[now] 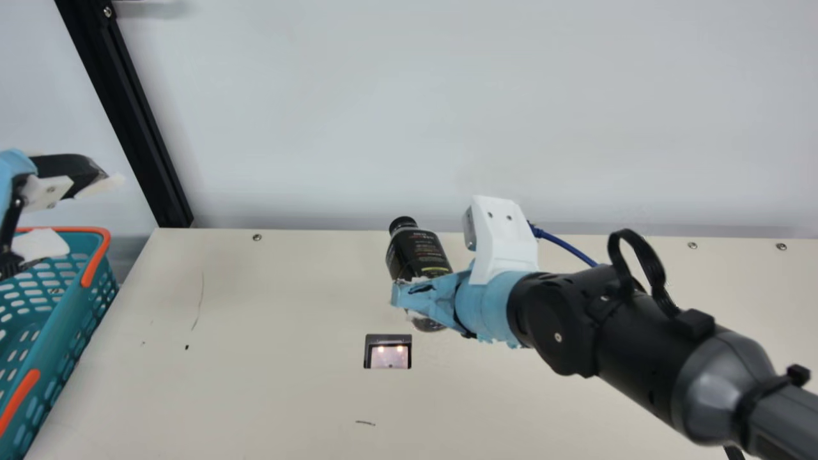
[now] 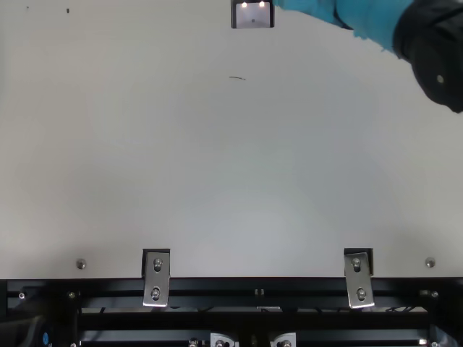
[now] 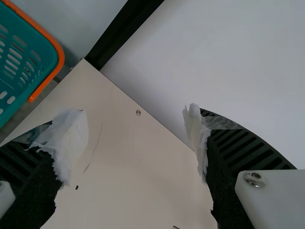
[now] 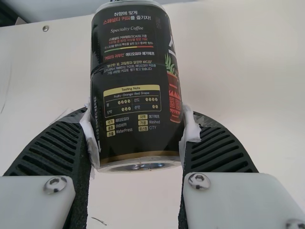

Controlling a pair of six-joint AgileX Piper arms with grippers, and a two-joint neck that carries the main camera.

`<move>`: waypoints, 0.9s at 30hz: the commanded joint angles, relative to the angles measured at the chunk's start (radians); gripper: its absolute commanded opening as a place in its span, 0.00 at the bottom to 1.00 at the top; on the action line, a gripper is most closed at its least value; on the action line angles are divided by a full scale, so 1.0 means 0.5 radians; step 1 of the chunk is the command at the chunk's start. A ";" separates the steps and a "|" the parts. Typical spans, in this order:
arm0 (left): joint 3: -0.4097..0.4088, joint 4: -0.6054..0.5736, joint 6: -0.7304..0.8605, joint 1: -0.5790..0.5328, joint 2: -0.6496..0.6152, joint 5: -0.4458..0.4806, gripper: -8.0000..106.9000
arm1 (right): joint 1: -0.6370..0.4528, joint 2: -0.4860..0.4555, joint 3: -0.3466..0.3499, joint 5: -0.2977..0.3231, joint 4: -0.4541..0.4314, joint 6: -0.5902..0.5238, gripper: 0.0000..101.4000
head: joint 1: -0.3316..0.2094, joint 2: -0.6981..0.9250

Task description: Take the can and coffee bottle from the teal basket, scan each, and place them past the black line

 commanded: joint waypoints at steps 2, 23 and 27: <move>0.000 0.000 0.000 0.000 0.000 0.000 0.85 | -0.028 -0.043 0.056 -0.025 -0.045 0.041 0.00 | -0.054 -0.008; 0.000 0.000 0.000 0.000 0.000 0.000 0.85 | -0.619 -0.430 0.572 -0.103 -0.511 0.349 0.00 | -0.054 -0.843; 0.000 0.000 0.000 0.000 0.000 0.000 0.85 | -0.769 -0.511 0.669 -0.102 -0.576 0.379 0.00 | -0.054 -1.043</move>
